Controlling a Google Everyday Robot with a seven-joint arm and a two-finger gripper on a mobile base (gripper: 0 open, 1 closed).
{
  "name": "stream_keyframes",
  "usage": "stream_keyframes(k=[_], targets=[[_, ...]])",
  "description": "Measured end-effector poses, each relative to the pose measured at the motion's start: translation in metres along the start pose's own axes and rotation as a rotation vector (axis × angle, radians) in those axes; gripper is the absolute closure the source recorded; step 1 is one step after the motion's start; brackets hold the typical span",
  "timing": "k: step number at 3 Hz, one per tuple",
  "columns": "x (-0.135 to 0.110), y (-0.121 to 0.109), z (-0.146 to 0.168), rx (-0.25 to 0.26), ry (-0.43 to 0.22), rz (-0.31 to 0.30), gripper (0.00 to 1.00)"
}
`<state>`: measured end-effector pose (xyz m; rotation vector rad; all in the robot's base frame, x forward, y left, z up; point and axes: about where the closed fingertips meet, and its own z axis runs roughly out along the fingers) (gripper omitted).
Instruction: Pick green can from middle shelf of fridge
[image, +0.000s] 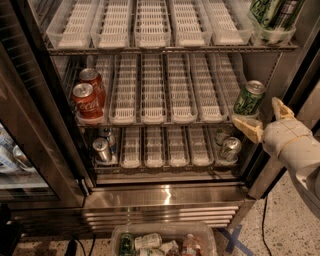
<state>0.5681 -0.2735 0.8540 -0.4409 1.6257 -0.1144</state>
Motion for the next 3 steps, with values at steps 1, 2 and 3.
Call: stream_keyframes(k=[1, 2, 3], targets=[[0.001, -0.006, 0.009, 0.041, -0.028, -0.011, 0.22], [0.0, -0.008, 0.016, 0.068, -0.048, -0.012, 0.22], [0.002, -0.013, 0.021, 0.095, -0.056, -0.005, 0.25]])
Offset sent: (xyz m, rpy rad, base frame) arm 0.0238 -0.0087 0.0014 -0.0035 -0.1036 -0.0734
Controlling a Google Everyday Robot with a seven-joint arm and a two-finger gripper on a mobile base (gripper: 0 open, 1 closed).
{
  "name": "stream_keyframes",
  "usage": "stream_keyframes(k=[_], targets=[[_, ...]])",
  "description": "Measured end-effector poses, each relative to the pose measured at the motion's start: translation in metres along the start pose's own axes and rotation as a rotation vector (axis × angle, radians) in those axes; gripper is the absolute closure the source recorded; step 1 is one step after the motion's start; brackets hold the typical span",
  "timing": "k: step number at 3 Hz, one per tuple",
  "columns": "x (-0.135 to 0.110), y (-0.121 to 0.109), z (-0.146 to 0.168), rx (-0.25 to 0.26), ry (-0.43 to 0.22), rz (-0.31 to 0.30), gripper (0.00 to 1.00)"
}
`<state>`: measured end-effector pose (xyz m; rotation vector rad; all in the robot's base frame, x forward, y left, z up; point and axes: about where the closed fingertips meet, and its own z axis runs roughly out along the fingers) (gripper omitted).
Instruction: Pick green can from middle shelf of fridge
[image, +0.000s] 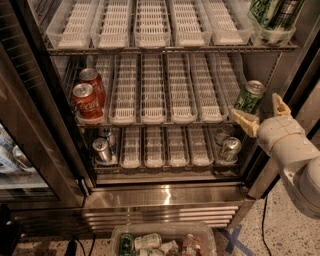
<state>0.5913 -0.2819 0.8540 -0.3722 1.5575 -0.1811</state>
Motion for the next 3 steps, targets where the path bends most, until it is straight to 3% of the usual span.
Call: stream_keyframes(k=[3], targets=[[0.012, -0.008, 0.017, 0.052, 0.013, 0.046, 0.29]])
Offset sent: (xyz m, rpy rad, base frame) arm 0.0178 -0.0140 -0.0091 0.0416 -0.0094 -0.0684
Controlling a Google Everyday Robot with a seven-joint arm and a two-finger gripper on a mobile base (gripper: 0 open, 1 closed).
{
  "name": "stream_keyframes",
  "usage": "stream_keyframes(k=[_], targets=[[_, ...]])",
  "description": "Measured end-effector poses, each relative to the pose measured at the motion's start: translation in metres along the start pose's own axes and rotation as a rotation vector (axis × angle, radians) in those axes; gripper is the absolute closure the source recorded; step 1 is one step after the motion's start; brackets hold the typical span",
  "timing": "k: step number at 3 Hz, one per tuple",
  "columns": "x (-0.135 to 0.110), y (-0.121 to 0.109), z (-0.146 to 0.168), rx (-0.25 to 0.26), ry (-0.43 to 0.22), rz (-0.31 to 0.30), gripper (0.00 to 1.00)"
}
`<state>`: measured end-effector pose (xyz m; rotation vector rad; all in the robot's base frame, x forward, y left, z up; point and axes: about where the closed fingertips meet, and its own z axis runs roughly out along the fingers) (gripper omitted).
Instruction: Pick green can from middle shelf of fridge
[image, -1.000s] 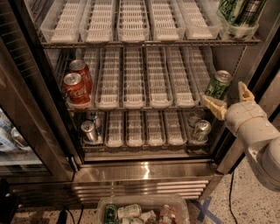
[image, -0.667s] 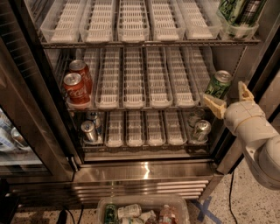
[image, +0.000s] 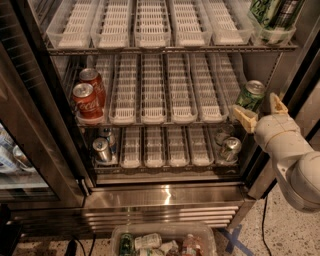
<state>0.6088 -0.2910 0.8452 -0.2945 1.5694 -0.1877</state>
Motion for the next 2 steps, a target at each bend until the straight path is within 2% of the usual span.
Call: stream_keyframes(k=[2], targets=[[0.0067, 0.0015, 0.0107, 0.005, 0.015, 0.046, 0.29]])
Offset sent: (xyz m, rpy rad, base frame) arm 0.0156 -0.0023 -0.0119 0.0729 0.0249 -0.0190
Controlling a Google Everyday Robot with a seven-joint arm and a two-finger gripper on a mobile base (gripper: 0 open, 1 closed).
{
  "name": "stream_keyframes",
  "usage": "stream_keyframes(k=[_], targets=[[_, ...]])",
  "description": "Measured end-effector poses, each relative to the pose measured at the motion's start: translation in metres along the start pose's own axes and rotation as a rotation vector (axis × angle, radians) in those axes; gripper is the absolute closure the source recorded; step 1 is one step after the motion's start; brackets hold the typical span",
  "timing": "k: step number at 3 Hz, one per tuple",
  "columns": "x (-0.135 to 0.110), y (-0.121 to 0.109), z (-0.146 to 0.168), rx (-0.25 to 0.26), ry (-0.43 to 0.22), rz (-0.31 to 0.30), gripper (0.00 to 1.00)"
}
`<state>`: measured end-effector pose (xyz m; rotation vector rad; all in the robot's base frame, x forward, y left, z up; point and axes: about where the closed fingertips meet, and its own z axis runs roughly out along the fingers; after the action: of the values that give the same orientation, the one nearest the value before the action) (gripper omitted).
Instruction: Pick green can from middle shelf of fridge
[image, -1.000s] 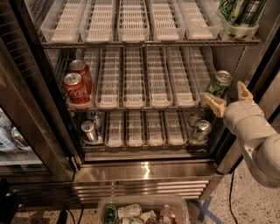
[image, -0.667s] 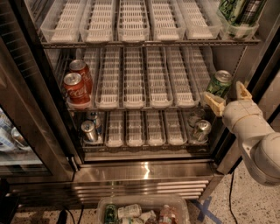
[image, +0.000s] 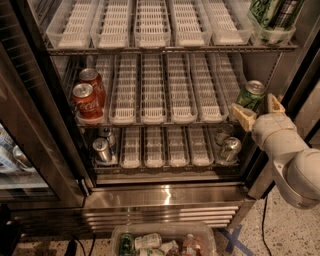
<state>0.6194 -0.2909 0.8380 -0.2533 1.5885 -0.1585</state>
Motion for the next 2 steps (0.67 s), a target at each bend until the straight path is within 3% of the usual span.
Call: stream_keyframes(k=[2], targets=[[-0.0007, 0.0013, 0.0102, -0.001, -0.009, 0.042, 0.29]])
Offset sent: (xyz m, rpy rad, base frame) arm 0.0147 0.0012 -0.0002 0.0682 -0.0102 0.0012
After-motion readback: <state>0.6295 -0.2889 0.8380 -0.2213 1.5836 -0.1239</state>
